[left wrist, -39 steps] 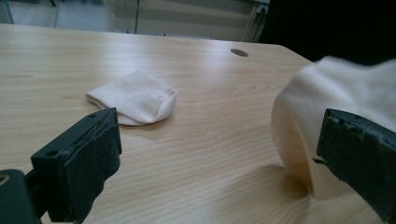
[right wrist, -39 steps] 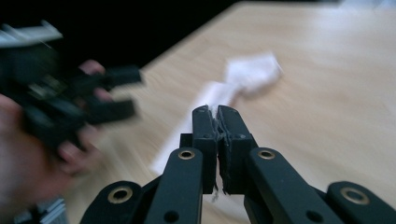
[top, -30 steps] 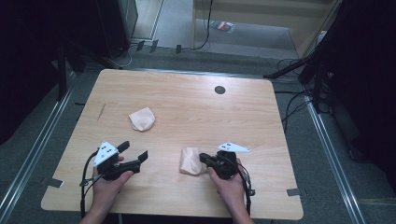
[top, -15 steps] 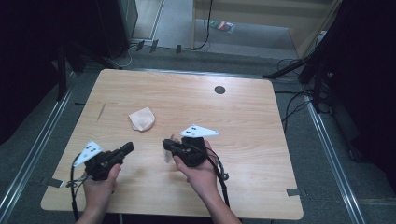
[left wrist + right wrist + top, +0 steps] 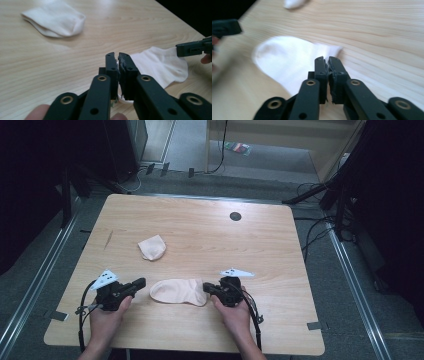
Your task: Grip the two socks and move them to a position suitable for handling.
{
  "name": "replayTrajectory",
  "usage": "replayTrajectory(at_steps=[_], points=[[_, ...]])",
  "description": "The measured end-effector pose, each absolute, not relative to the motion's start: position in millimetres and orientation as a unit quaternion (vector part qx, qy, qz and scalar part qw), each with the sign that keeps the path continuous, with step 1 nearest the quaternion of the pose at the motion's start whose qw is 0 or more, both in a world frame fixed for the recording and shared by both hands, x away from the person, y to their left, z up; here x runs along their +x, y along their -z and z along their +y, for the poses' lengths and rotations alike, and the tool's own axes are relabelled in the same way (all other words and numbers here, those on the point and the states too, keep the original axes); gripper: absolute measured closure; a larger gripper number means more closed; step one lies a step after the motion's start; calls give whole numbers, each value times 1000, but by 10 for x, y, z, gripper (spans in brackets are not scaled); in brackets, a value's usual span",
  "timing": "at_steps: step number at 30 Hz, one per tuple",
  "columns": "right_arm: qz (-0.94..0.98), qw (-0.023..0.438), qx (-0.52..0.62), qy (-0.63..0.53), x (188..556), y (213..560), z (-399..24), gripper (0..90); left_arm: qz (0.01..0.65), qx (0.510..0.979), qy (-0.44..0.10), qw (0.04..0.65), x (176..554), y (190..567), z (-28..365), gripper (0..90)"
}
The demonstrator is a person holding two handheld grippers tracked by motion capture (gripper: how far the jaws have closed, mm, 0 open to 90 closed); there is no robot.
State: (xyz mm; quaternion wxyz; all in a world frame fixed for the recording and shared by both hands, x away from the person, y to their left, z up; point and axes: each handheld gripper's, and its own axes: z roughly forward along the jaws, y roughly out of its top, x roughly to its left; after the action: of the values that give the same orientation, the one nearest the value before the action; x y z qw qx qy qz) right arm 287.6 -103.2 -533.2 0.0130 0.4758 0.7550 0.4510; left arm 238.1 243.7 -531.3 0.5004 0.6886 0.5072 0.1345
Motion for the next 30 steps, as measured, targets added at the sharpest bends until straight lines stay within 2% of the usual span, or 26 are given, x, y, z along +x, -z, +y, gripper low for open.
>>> replayTrajectory(at_steps=[1, 2, 3, 7, 12, 14, 15, 16, 17, 21, 27, 30], points=[[758, 27, 474, -447, 2872, 5351, -1068, 788, 509, 693, -124, 495, 2428, 5345, 2379, 825], [756, 57, 478, -443, 2859, 5340, -1129, 676, 507, 696, -123, 493, 2443, 5354, 2350, 785], [749, 69, 481, -450, 2856, 5321, -1168, 640, 506, 698, -126, 490, 2463, 5360, 2303, 752], [720, 82, 502, -471, 2831, 5222, -1309, 579, 518, 710, -119, 461, 2502, 5405, 2210, 686], [740, 45, 494, -454, 2813, 5351, -1135, 516, 537, 713, -110, 437, 2479, 5466, 2188, 608], [749, 46, 485, -449, 2794, 5383, -1022, 581, 534, 722, -112, 426, 2459, 5474, 2159, 638], [762, 58, 475, -437, 2793, 5419, -944, 685, 533, 728, -119, 416, 2461, 5490, 2128, 699], [762, 58, 475, -437, 2793, 5419, -944, 685, 533, 728, -119, 416, 2461, 5490, 2128, 756], [769, 76, 468, -429, 2775, 5443, -907, 815, 529, 732, -113, 414, 2469, 5502, 2114, 812], [761, 88, 470, -438, 2742, 5406, -964, 873, 499, 759, -93, 407, 2460, 5477, 2086, 877], [759, 91, 471, -440, 2682, 5283, -1187, 887, 462, 785, -126, 392, 2360, 5339, 2091, 900], [755, 57, 480, -442, 2651, 5219, -1324, 894, 455, 790, -129, 390, 2309, 5301, 2136, 900]])
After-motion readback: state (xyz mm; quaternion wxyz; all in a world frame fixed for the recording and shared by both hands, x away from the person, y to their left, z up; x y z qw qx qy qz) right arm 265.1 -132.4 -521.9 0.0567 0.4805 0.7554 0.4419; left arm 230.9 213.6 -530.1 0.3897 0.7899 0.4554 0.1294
